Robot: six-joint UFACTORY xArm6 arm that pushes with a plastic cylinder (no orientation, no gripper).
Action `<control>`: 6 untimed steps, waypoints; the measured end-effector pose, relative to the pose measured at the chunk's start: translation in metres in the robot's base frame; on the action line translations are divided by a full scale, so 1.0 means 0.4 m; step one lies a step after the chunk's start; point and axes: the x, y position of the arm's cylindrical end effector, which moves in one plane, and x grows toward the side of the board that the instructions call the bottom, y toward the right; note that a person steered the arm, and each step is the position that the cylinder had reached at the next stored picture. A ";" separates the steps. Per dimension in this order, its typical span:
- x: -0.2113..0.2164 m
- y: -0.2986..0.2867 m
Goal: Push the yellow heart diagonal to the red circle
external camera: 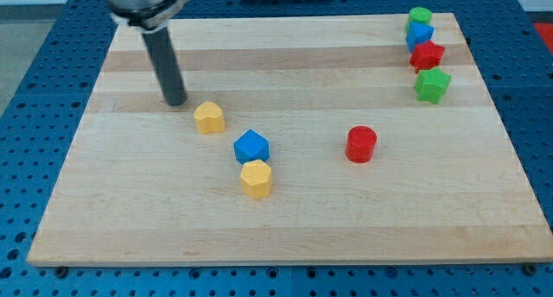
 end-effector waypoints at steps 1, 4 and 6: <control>0.060 -0.024; 0.120 0.147; 0.071 0.151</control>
